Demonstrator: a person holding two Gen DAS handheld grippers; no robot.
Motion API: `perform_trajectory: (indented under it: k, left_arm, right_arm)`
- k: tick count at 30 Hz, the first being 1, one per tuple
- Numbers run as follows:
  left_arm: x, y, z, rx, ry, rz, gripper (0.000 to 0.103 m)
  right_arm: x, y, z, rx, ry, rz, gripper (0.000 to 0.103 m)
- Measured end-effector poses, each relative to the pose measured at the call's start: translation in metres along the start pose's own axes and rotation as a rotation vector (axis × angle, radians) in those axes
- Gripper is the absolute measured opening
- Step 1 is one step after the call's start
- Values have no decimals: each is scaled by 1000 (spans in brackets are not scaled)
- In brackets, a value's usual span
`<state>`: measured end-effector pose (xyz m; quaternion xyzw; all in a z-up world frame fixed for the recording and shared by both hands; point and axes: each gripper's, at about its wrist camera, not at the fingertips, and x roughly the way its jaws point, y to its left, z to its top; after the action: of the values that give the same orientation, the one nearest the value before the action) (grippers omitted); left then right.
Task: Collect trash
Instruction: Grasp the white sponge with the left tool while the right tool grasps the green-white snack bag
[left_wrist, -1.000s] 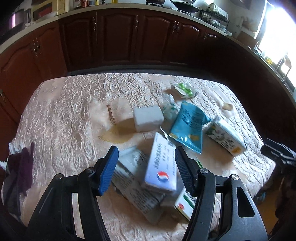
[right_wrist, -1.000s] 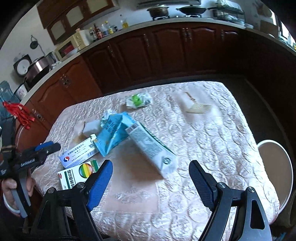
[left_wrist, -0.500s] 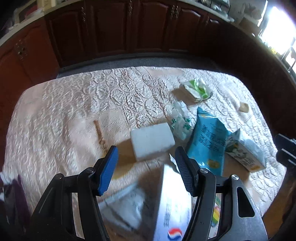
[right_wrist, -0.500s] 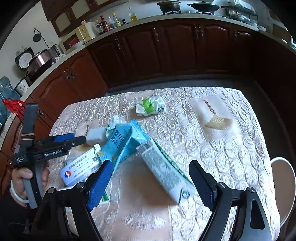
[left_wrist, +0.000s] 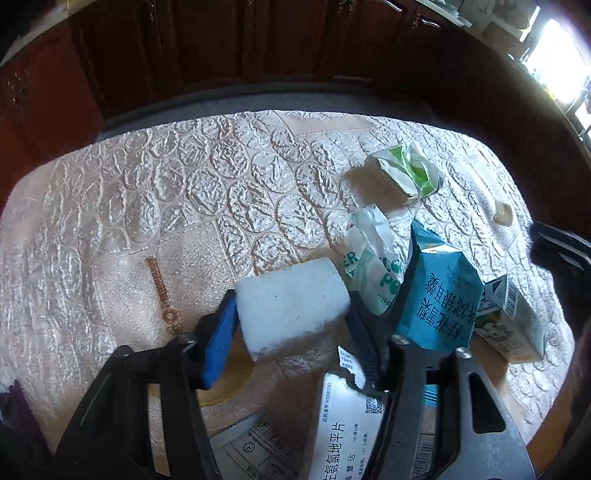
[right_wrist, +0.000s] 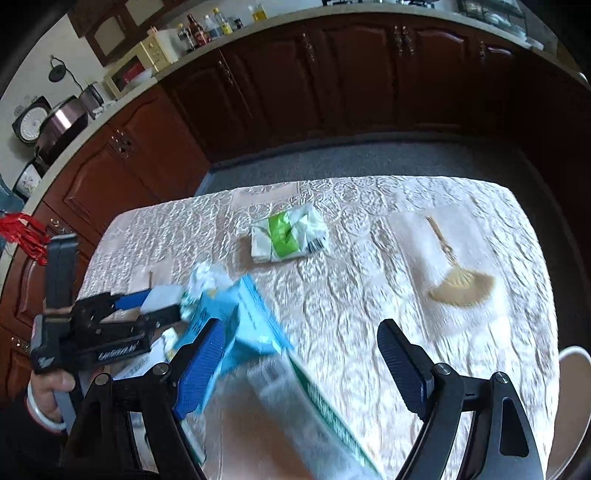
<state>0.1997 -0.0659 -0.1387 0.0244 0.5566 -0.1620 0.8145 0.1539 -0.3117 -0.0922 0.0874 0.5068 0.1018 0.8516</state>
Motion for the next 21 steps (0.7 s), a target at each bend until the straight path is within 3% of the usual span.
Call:
perform_trajectory:
  k: [5, 11, 16, 19, 21]
  left_arm:
    - [-13, 11, -3, -8, -28, -2, 42]
    - [-34, 31, -6, -54, -74, 3, 41]
    - [-46, 35, -9, -58, -99, 8, 41]
    - [-51, 35, -11, -55, -106, 15, 41]
    - [-54, 34, -13, -50, -113, 18, 41]
  right_arm:
    - [39, 2, 38, 7, 58, -24, 82]
    - [91, 1, 75, 55, 121, -56, 82]
    - [124, 5, 82, 59, 182, -33, 82]
    - [132, 17, 80, -3, 191, -69, 85]
    - [131, 19, 79, -10, 180, -82, 75]
